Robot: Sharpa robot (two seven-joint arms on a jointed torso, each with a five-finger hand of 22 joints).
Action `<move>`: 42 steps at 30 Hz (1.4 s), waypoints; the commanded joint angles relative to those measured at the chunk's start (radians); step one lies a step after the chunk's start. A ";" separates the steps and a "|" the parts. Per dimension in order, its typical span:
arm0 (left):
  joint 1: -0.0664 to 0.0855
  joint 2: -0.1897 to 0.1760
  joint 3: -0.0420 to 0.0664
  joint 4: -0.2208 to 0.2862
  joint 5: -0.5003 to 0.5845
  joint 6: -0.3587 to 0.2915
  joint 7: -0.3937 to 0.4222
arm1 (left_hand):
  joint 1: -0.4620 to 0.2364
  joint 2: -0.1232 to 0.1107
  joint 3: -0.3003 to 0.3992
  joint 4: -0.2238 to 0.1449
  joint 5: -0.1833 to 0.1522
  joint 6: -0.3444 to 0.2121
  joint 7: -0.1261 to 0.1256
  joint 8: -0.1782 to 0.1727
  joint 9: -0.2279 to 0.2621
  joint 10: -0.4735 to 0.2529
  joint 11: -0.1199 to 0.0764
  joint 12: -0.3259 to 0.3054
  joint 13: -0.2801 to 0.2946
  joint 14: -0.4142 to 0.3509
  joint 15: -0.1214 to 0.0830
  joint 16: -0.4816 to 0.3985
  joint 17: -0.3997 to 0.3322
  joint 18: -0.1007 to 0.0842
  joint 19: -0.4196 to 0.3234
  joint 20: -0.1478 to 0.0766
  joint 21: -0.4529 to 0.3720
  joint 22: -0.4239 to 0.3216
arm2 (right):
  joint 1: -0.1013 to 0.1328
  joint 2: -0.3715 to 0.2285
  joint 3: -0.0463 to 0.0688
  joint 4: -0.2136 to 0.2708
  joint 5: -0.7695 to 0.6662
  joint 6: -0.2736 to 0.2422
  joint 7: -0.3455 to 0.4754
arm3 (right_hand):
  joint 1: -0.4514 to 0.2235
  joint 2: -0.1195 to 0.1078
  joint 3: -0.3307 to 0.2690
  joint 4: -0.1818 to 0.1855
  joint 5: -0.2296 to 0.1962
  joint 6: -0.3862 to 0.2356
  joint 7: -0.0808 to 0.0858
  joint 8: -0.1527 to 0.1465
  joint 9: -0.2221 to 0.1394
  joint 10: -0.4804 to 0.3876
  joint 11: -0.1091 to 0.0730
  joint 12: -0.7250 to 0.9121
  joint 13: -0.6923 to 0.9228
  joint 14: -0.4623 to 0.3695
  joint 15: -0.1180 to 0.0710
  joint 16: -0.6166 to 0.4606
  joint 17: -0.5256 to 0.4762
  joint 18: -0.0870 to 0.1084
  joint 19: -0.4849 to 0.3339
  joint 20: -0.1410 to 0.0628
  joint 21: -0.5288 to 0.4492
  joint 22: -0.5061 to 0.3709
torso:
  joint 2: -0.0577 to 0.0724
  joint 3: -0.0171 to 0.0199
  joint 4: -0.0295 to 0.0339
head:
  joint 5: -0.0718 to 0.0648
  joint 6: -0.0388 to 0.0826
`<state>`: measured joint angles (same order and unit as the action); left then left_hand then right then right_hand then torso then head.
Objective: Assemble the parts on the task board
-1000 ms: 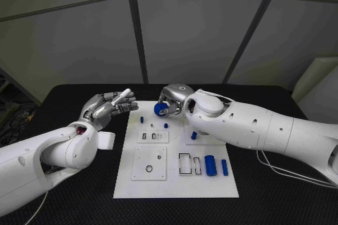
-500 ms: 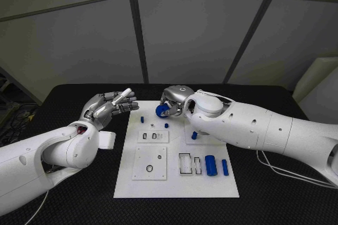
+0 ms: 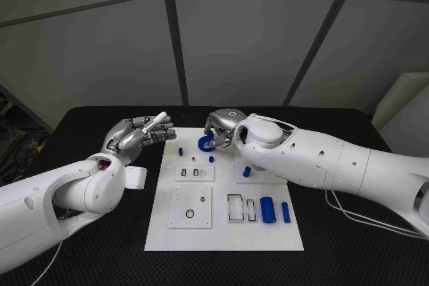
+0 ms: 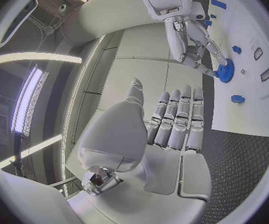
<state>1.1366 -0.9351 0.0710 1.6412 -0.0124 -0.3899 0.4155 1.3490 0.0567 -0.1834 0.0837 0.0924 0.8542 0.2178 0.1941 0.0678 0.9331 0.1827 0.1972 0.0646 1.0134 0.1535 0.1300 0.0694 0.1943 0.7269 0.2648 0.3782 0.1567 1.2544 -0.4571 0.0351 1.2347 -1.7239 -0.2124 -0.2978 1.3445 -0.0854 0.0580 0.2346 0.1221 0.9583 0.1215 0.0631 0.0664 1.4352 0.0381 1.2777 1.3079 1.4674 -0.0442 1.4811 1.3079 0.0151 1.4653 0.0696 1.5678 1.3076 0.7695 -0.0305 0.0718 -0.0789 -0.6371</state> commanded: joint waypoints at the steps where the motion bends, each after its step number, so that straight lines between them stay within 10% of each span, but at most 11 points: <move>1: 0.002 0.000 0.001 0.002 -0.006 0.003 0.002 | 0.000 0.010 -0.002 -0.007 0.002 -0.006 0.016 -0.007 -0.001 0.000 0.006 -0.005 -0.001 0.000 0.003 -0.005 -0.001 -0.014 -0.007 0.000 -0.003 -0.001 | 0.003 0.001 0.000 -0.001 0.000 0.029 -0.007 | -0.003 -0.015 0.002 0.020 -0.013 -0.018 0.003 -0.002 -0.002 -0.008 0.001 -0.008 0.020 0.062 0.009 -0.007 0.081 -0.015 0.105 0.007 0.003 0.263 | 0.000 -0.0002 0.0007 | -0.001 0.000; 12: 0.002 -0.002 0.001 0.002 -0.006 0.001 0.001 | 0.000 0.011 -0.002 -0.007 0.003 -0.006 0.016 -0.007 -0.001 0.000 0.006 -0.006 -0.001 0.000 0.003 -0.005 -0.001 -0.014 -0.008 0.000 -0.003 -0.002 | 0.003 -0.008 0.000 0.005 0.022 0.050 -0.011 | -0.025 -0.011 0.010 0.058 -0.016 -0.013 0.002 0.004 0.001 -0.004 0.002 -0.002 0.025 0.063 0.010 -0.005 0.086 -0.015 0.105 0.008 0.003 0.263 | 0.000 0.0002 -0.0002 | 0.001 0.002; 19: 0.002 -0.002 0.001 -0.003 -0.006 0.003 0.002 | 0.000 0.011 -0.002 -0.007 0.003 -0.006 0.016 -0.007 -0.001 0.000 0.006 -0.006 -0.001 0.000 0.003 -0.005 -0.001 -0.014 -0.008 0.000 -0.003 -0.002 | 0.002 -0.089 0.001 0.067 0.137 -0.149 0.110 | -0.043 -0.020 0.010 0.056 -0.011 -0.009 0.001 0.004 0.001 0.001 0.001 0.007 0.032 0.064 0.010 -0.004 0.088 -0.015 0.105 0.008 0.003 0.263 | -0.002 0.0008 0.0002 | -0.007 0.012; 24: 0.002 -0.003 0.001 -0.007 -0.006 0.006 0.003 | 0.000 0.011 -0.003 -0.007 0.003 -0.007 0.016 -0.007 -0.001 0.000 0.006 -0.006 -0.001 0.000 0.003 -0.006 -0.001 -0.014 -0.008 0.000 -0.003 -0.002 | 0.001 -0.196 0.000 0.134 0.269 -0.197 0.234 | -0.008 -0.026 0.024 0.048 -0.012 -0.003 0.000 0.004 0.002 -0.005 0.000 -0.004 0.024 0.062 0.009 -0.008 0.080 -0.015 0.105 0.008 0.003 0.263 | -0.002 0.0016 -0.0077 | -0.013 0.024; 33: 0.001 -0.006 0.001 -0.019 -0.006 0.010 0.003 | -0.001 0.019 -0.009 -0.018 0.004 0.001 0.014 -0.007 0.001 0.010 0.003 -0.008 0.000 0.020 -0.002 -0.007 0.002 -0.011 0.013 -0.002 0.012 0.002 | 0.002 -0.384 -0.001 0.145 0.509 -0.187 0.391 | 0.059 -0.058 0.025 0.035 -0.012 0.048 -0.010 0.016 0.008 -0.017 -0.009 -0.028 0.007 0.059 0.003 -0.015 0.073 -0.015 0.105 0.003 0.003 0.263 | -0.010 0.0098 -0.0269 | -0.010 0.042; 38: 0.001 0.002 0.001 -0.035 -0.006 0.013 0.004 | -0.001 0.021 -0.010 -0.020 0.004 0.004 0.012 -0.006 0.001 0.014 0.002 -0.008 0.001 0.027 -0.004 -0.006 0.002 -0.011 0.017 -0.003 0.014 0.002 | 0.001 -0.441 -0.001 0.110 0.574 -0.164 0.412 | 0.098 -0.063 0.029 0.023 0.007 0.049 -0.010 0.007 0.005 -0.011 -0.010 -0.023 0.011 0.063 0.001 -0.008 0.088 -0.015 0.105 0.000 0.003 0.263 | -0.010 0.0193 -0.0282 | -0.013 0.045; 42: 0.001 0.008 0.001 -0.047 -0.006 0.015 0.006 | -0.001 0.022 -0.011 -0.020 0.004 0.004 0.012 -0.006 0.001 0.015 0.002 -0.008 0.001 0.028 -0.004 -0.005 0.003 -0.011 0.017 -0.004 0.015 0.002 | -0.004 -0.456 -0.001 0.086 0.596 -0.149 0.415 | 0.108 -0.065 0.029 0.019 0.010 0.042 -0.008 0.002 0.003 -0.011 -0.009 -0.023 0.011 0.064 0.001 -0.007 0.090 -0.015 0.105 0.000 0.003 0.263 | -0.010 0.0191 -0.0301 | -0.012 0.044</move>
<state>1.1364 -0.9294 0.0708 1.5969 -0.0125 -0.3882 0.4125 1.3489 0.0676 -0.1942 0.0674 0.0924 0.8542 0.2179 0.1913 0.0678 0.9406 0.1826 0.1915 0.0646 1.0350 0.1500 0.1301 0.0709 0.1944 0.7380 0.2610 0.3859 0.1573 1.2513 -0.9120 0.0338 1.3239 -1.2020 -0.3727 0.0681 1.4400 -0.1497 0.0861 0.2602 0.1293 1.0049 0.1089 0.0690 0.0703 1.4236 0.0285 1.2535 1.3080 1.4649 -0.0390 1.4695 1.3076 0.0151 1.4654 0.0695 1.5678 1.3074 0.7598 -0.0137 0.0440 -0.0911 -0.5921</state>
